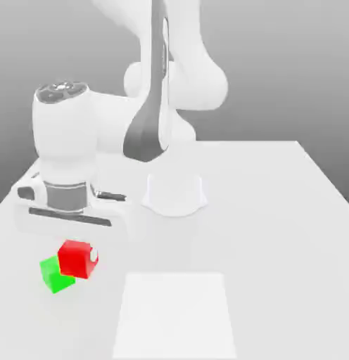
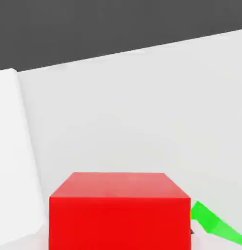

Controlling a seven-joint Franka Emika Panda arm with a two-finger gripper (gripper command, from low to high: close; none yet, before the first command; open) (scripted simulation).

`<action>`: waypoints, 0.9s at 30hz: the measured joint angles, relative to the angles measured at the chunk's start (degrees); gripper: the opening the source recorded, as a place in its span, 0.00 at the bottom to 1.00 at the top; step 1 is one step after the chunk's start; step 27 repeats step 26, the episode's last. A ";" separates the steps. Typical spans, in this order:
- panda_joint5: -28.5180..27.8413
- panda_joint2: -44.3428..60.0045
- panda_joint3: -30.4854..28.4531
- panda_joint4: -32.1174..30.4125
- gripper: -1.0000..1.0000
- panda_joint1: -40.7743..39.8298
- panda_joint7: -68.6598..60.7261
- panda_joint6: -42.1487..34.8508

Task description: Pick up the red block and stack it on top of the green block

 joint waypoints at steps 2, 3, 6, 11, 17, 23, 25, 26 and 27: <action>0.04 -0.95 -0.89 -0.51 0.00 -1.17 -5.04 -0.40; 0.14 -1.40 -1.36 -0.77 0.00 -1.70 -7.62 -0.59; 0.71 -2.61 -2.84 -1.55 0.00 -3.14 -15.54 -1.11; 2.62 -4.12 -5.84 -2.88 0.00 -4.61 -29.48 -1.99; 6.44 0.03 -6.46 -2.66 0.00 -3.97 -35.44 1.83; 10.91 6.83 -5.49 -2.51 0.00 -4.14 -38.69 8.18; 12.03 8.76 -4.91 -2.57 1.00 -4.56 -39.47 9.99; 12.03 8.76 -4.91 -2.57 1.00 -4.56 -39.47 9.99; 12.03 8.76 -4.91 -2.57 1.00 -4.56 -39.47 9.99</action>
